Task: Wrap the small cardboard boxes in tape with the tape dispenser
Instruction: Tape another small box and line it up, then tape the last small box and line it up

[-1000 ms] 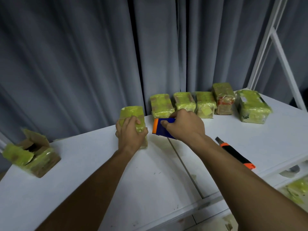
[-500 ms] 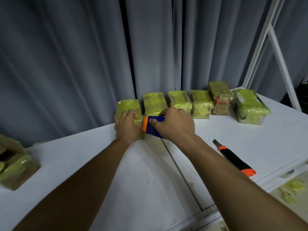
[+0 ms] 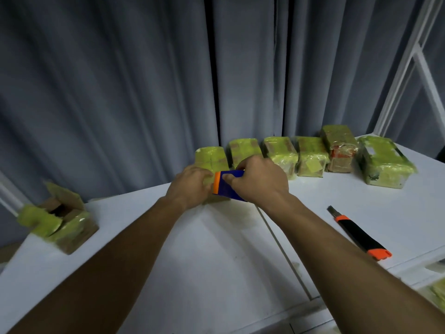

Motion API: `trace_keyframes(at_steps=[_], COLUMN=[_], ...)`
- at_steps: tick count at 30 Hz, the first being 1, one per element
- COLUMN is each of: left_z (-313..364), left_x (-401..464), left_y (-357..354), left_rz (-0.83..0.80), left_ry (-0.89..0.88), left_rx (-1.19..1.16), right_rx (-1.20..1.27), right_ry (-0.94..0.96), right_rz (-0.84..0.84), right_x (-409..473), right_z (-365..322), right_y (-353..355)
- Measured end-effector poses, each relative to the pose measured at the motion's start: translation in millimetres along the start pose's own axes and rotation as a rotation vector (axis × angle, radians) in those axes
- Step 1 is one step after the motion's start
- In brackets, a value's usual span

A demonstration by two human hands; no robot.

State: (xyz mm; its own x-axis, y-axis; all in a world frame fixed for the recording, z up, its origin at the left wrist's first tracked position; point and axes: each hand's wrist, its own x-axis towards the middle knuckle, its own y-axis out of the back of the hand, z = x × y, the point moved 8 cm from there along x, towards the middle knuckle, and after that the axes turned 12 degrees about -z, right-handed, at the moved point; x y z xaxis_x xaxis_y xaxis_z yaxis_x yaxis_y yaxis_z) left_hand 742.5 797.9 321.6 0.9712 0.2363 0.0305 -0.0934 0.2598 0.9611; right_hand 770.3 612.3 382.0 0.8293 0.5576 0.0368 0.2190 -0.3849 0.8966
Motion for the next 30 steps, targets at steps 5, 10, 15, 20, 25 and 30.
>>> trace_keyframes(at_steps=[5,10,15,20,25,30], left_z=[-19.2,-49.6,-80.8,-114.4,-150.8,-210.5], left_x=[-49.0,-94.4,-144.9,-170.1,-187.3,-197.7], left_y=[9.6,18.6,16.8,28.2,47.8,46.3], left_rz=[-0.053,-0.074,-0.053,-0.064,-0.033,-0.025], left_ry=[0.086,0.203,0.308,0.360,0.401,0.447], left_rx=[0.138,0.192,0.232,0.263,0.292,0.188], right_rx=[-0.017,-0.038,-0.051,-0.036,-0.003,-0.004], right_ry=[0.046,0.119,0.197,0.288,0.338,0.350], right_rz=[-0.041,-0.098,-0.121,-0.157,-0.197,-0.246], right_x=[-14.2,-31.3,-44.2,-51.0,-49.2,-44.3], right_z=[-24.3,-57.7,-96.6,-140.8,-174.4,-192.5], right_y=[-9.9,-30.7,-59.6,-87.3,-110.0,-132.6])
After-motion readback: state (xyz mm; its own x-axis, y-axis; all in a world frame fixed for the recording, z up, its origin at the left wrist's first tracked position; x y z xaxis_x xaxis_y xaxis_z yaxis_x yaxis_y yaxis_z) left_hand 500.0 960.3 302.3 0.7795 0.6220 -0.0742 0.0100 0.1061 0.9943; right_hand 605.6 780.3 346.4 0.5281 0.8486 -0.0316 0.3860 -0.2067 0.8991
